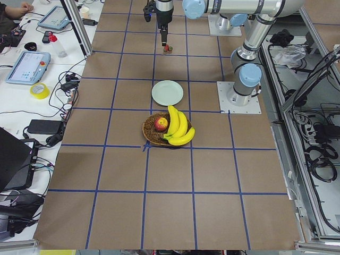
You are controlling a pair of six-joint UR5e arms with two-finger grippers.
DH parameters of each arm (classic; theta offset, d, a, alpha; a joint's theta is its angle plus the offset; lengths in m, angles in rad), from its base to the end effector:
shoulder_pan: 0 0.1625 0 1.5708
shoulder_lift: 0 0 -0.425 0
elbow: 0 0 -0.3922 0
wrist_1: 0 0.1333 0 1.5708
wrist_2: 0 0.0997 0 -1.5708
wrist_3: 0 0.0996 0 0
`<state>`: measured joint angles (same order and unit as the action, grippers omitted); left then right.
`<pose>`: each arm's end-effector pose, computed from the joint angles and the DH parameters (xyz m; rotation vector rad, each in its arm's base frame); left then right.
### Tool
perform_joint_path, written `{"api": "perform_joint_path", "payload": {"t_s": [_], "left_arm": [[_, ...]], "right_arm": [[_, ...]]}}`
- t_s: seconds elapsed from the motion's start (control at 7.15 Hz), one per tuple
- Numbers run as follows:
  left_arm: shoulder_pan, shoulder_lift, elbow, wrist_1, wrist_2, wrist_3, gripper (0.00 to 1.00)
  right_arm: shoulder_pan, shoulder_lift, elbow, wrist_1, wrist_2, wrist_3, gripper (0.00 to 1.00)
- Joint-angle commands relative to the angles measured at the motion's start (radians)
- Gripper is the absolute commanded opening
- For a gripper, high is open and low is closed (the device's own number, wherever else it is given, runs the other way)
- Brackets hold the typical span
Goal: Collect all strawberries into plate
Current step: 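Lower the right gripper and grasp one red strawberry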
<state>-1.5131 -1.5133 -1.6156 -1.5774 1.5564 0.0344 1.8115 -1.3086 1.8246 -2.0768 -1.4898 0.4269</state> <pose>-0.1075 -0.4750 0.4928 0.0364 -3.1273 0.0105 0.2684 -0.5004 0.2792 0.2858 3.0545 0.0552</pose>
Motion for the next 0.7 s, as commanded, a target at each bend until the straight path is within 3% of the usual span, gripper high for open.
{"api": "perform_joint_path", "payload": {"t_s": [0.0,0.14,0.56], "left_arm": [[0.002,-0.016,-0.003,0.003,0.004,-0.005,1.0],[0.005,-0.016,-0.001,0.005,0.005,0.005,1.0],[0.019,-0.024,-0.021,0.054,-0.001,-0.022,1.0]], "right_arm": [[0.041,0.092,0.012,-0.142,0.048,-0.219,1.0],[0.042,0.107,0.012,-0.144,0.089,-0.331,1.0],[0.045,0.149,0.012,-0.186,0.063,-0.589,0.96]]}}
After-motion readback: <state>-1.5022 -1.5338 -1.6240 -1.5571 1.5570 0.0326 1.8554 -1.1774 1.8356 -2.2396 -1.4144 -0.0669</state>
